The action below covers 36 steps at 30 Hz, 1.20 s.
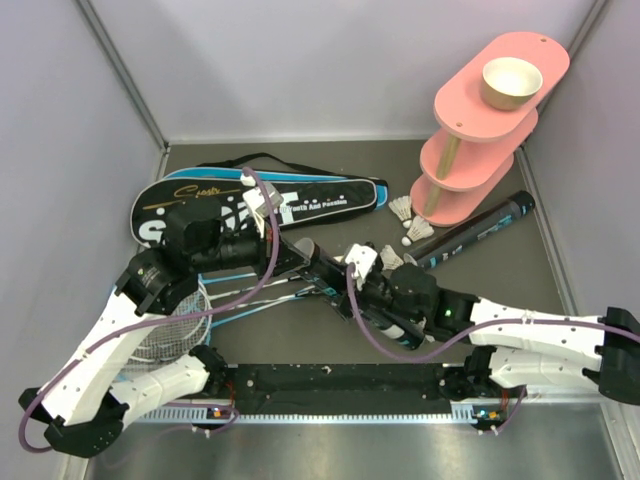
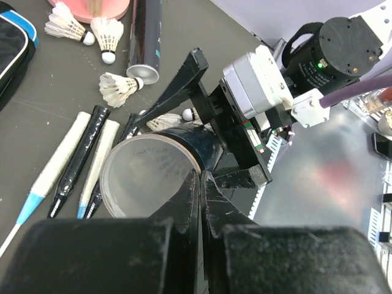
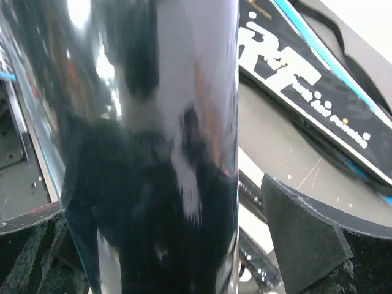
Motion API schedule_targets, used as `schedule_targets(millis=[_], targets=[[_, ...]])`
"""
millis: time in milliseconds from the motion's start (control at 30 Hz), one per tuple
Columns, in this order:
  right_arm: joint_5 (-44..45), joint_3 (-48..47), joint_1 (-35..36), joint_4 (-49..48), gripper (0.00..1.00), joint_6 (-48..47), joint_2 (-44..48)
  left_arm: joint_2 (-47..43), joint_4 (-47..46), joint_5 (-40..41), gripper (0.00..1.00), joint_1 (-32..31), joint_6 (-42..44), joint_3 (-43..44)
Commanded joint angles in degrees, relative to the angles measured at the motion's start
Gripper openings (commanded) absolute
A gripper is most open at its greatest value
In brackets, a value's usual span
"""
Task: Pack up the badminton gear
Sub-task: Open the lid of the shuttle tube, then place the lid at the center of the board.
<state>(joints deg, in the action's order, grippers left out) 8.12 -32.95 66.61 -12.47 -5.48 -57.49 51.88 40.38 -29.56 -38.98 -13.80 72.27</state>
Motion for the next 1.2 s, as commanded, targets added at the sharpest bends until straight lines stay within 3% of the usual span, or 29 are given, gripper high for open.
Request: schedule_targets(millis=[0,100,133,333,500,633,700,800,933,1167], targets=[[2.59,-9.40,-0.16,0.15,0.99,-0.85,-4.28,-0.46,-1.18,-6.56,0.00,-0.39,-0.96,0.06],[4.35,-13.63,-0.16,2.18,0.93,-2.17,-6.13,-0.64,-2.49,-9.45,0.00,-0.22,-1.92,-0.46],[4.62,-13.55,-0.16,2.01,0.82,-2.87,-6.05,-1.07,-4.68,-11.55,0.00,-0.04,-3.93,-1.07],[4.63,-0.82,-0.16,-8.09,0.48,-7.18,2.19,-3.97,-10.23,-19.56,0.00,2.50,-8.96,-1.43],[3.83,2.62,-0.16,-7.57,0.38,-6.13,5.72,-5.29,-14.80,-23.17,0.00,4.70,-13.08,-1.52],[4.63,4.21,-0.16,-6.87,0.36,-5.25,7.39,-5.30,-16.91,-22.21,0.00,5.58,-14.67,-1.34],[5.06,3.95,-0.16,-5.21,0.37,-4.20,8.80,-4.51,-13.59,-16.88,0.00,5.67,-12.15,0.49],[9.88,1.40,-0.16,1.01,0.36,0.27,10.73,-2.66,-8.75,-0.28,0.00,5.58,-7.84,3.40],[16.57,-0.36,-0.16,6.22,0.38,10.90,16.96,4.78,-9.43,21.00,0.00,5.58,-4.74,1.74],[16.14,-1.15,-0.08,6.49,0.38,8.38,28.31,23.60,-24.64,29.12,0.00,4.18,-7.11,-5.12]])
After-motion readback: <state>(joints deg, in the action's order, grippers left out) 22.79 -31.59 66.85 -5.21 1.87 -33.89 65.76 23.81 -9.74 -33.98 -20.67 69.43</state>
